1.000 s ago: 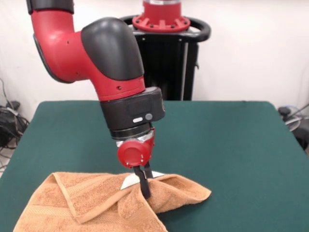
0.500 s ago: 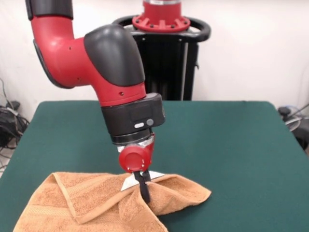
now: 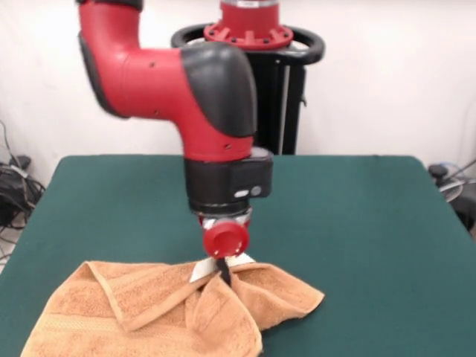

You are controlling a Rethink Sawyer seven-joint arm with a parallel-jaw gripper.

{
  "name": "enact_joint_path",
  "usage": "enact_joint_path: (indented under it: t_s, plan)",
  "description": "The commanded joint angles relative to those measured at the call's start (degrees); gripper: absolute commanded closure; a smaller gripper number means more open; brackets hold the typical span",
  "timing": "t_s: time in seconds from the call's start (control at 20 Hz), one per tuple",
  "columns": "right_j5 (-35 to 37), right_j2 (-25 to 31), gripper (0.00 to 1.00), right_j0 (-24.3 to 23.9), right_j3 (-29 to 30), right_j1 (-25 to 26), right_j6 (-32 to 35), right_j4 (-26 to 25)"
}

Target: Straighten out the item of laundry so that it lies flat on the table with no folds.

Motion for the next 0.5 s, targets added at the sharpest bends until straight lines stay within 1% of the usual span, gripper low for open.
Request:
enact_joint_path:
  t_s: [0.05, 0.2, 0.3, 0.5]
  plan:
    - [10.61, -15.68, 0.00, 6.54, -2.75, -4.28, 4.53, -0.23]
    - [11.72, -17.74, 0.00, 8.54, -2.54, -3.91, 7.30, 1.97]
    - [12.01, -18.05, 0.00, 9.32, -1.45, -4.32, 9.51, 3.71]
    - [12.22, -18.31, 0.00, 9.77, 1.00, -6.55, 9.29, 4.69]
